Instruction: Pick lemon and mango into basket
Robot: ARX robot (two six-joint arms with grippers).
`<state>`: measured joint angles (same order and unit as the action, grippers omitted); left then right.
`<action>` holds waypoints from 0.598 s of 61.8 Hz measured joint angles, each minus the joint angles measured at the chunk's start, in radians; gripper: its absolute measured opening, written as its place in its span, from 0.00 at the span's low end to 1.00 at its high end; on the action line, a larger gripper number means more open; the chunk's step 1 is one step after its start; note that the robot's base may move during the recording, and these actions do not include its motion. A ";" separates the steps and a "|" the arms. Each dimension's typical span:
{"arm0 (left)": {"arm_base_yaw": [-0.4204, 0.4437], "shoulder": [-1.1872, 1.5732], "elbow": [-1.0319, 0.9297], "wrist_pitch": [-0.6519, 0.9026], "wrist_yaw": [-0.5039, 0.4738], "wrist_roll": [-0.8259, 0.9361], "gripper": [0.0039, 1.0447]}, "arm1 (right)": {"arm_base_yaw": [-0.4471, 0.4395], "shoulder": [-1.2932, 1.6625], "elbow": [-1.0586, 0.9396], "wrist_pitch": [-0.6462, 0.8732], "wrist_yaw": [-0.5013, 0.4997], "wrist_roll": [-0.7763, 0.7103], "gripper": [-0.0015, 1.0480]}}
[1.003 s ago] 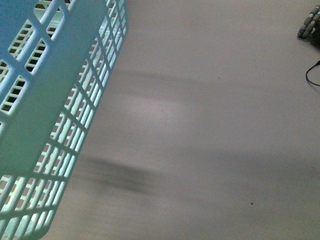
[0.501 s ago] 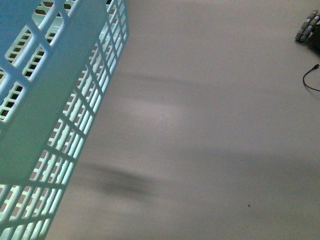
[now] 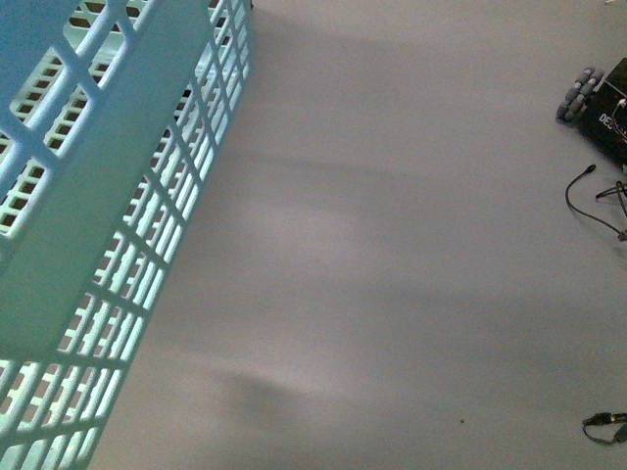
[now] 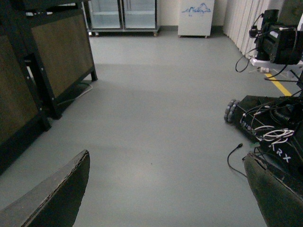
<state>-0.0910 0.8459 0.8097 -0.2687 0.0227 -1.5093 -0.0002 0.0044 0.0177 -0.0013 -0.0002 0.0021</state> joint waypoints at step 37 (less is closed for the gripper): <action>0.000 0.000 0.002 0.000 0.000 0.000 0.05 | 0.000 0.000 0.000 0.000 0.001 0.001 0.92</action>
<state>-0.0910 0.8459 0.8112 -0.2687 0.0223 -1.5097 -0.0002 0.0048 0.0177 -0.0013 0.0006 0.0032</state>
